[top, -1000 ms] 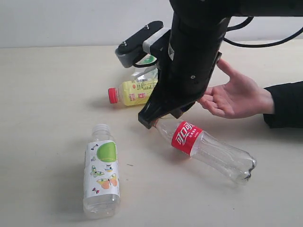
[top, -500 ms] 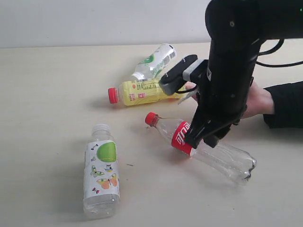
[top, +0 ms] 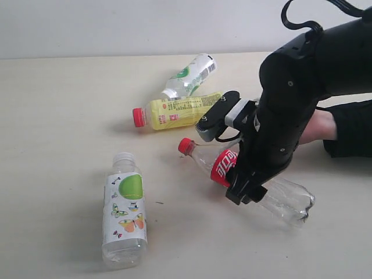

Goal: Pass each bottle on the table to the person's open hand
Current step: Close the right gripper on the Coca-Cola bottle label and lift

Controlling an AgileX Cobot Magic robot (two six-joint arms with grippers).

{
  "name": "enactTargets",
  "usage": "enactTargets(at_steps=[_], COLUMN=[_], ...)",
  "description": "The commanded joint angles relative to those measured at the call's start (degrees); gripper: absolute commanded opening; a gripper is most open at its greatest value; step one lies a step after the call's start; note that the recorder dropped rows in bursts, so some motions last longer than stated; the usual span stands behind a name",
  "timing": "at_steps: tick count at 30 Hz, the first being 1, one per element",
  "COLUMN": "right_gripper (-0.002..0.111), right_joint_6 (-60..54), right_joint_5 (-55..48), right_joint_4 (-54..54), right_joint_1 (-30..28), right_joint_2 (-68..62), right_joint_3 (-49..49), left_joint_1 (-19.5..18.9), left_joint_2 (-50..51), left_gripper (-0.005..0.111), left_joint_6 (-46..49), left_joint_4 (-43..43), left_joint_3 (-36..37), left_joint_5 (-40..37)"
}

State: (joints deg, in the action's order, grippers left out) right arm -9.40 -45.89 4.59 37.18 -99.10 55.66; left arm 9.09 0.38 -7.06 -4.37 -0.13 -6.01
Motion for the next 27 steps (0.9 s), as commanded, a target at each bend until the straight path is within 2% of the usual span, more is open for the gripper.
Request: enactTargets(at_steps=[1,14,16,17,18,19,21,22,27], right_gripper=[0.075,0.073,0.060,0.046,0.038,0.021,0.005,0.000,0.000], right_joint_6=[-0.44,0.53,0.53,0.53,0.53,0.53,0.53,0.62,1.01], right_joint_5=[1.45,5.31,4.92,4.59,4.28,4.04,4.04,3.84,-0.38], right_joint_4=[0.52,0.52,0.52,0.52,0.52,0.52,0.52,0.41,0.19], right_joint_1=[-0.20,-0.20,-0.20,-0.20,-0.20,-0.20,-0.20,-0.20,-0.20], right_joint_2=[-1.73,-7.17,-7.17,-7.17,-7.17,-7.17,-7.17,-6.93,-3.79], right_joint_3=[-0.32,-0.32,-0.32,-0.32,-0.32,-0.32,-0.32,-0.32,-0.32], left_joint_1=[-0.09,-0.09,-0.09,-0.09,-0.09,-0.09,-0.09,-0.09,-0.09], left_joint_2=[-0.38,-0.38,-0.38,-0.38,-0.38,-0.38,-0.38,-0.38,-0.38], left_gripper=[0.000,0.000,0.000,0.000,0.000,0.000,0.000,0.000,0.000], left_joint_6=[-0.03,-0.03,-0.03,-0.03,-0.03,-0.03,-0.03,-0.03,-0.03], left_joint_4=[0.34,0.34,0.34,0.34,0.34,0.34,0.34,0.34,0.34], left_joint_3=[0.13,0.13,0.13,0.13,0.13,0.13,0.13,0.13,0.13], left_joint_5=[0.16,0.16,0.16,0.16,0.16,0.16,0.16,0.16,0.16])
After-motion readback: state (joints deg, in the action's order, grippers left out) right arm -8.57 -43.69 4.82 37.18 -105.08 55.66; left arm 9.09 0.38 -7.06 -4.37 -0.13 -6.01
